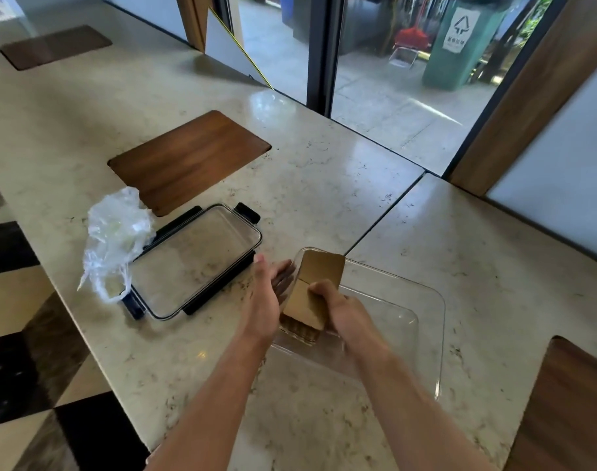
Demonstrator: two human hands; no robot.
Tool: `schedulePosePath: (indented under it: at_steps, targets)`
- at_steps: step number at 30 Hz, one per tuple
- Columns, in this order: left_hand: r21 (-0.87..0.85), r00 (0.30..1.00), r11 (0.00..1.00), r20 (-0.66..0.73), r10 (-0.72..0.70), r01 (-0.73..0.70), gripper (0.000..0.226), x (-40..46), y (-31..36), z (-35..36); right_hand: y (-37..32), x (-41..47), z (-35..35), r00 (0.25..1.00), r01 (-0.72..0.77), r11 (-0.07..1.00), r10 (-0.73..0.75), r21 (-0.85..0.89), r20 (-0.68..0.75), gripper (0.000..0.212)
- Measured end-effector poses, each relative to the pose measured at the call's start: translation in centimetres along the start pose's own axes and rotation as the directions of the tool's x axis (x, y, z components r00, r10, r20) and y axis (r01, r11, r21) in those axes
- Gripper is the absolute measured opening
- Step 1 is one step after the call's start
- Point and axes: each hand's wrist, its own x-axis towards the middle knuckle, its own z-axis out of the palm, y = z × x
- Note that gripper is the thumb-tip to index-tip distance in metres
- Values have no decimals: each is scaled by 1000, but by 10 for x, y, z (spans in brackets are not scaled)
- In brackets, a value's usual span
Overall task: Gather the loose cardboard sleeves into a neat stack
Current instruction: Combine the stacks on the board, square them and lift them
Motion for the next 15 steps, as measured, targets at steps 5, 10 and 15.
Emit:
schedulePosePath:
  at_steps: [5,10,15]
  targets:
    - [14,1000,1000,23,3,-3,102,-3,3,1,-1,-1,-2,1000,10,999,-10,34,-5,65]
    - [25,998,999,-53,23,-22,99,-7,5,1,2,-7,2,999,46,993,-46,107,-6,73]
    - [85,994,996,-110,28,-19,76,-10,10,1,2,-11,6,998,58,985,-59,160,5,101]
